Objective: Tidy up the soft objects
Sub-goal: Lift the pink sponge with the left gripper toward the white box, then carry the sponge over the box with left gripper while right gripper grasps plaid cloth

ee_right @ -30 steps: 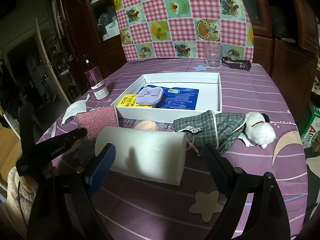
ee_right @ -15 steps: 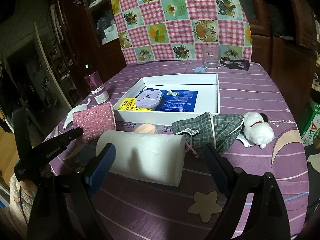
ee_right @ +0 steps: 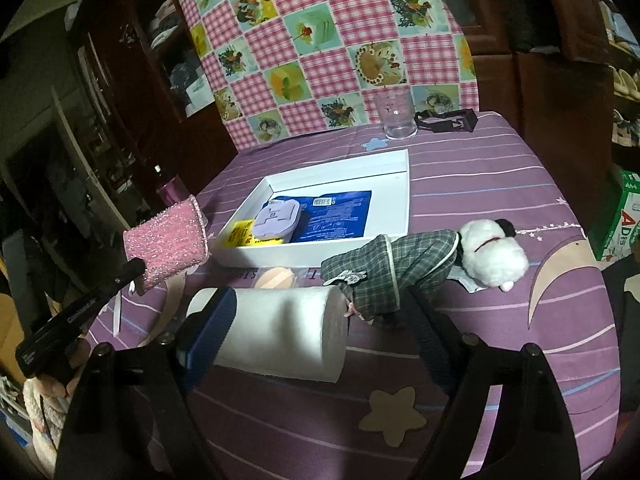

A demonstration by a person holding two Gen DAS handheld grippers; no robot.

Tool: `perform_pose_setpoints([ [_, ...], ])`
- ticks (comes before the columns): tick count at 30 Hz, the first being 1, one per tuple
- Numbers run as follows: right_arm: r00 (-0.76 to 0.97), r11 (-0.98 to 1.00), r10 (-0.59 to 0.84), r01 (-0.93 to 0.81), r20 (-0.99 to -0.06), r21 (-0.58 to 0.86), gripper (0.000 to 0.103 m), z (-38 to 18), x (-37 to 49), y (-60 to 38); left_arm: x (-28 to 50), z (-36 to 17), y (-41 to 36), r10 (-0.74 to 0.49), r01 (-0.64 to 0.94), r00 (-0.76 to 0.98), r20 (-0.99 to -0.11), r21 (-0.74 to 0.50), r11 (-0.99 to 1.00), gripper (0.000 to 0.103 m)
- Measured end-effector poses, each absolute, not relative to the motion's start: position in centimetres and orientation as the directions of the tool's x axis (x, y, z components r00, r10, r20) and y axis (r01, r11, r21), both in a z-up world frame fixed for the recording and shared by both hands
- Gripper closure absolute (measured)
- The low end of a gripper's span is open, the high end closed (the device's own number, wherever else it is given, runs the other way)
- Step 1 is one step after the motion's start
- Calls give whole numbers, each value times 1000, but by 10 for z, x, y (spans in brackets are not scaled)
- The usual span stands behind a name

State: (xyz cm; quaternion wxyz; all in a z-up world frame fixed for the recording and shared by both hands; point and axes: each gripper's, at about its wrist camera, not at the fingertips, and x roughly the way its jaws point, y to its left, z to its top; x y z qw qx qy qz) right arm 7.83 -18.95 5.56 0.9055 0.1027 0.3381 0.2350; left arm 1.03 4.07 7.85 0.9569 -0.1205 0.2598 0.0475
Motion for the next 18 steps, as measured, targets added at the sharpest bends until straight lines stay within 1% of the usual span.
perform_pose_setpoints([
  [9, 661, 882, 466, -291, -589, 371, 21, 56, 92, -206, 21, 98, 9, -18, -91, 871, -491, -197, 976, 95],
  [14, 674, 889, 444, -246, -591, 386, 24, 59, 99, -224, 30, 104, -11, -58, -39, 875, -481, -189, 981, 95],
  [16, 683, 894, 427, -222, -593, 389, 28, 61, 102, -231, 36, 104, -18, -78, -15, 873, -482, -186, 982, 95],
  [18, 689, 890, 422, -192, -589, 413, 28, 61, 107, -242, 42, 104, -26, -98, 8, 870, -483, -186, 983, 95],
])
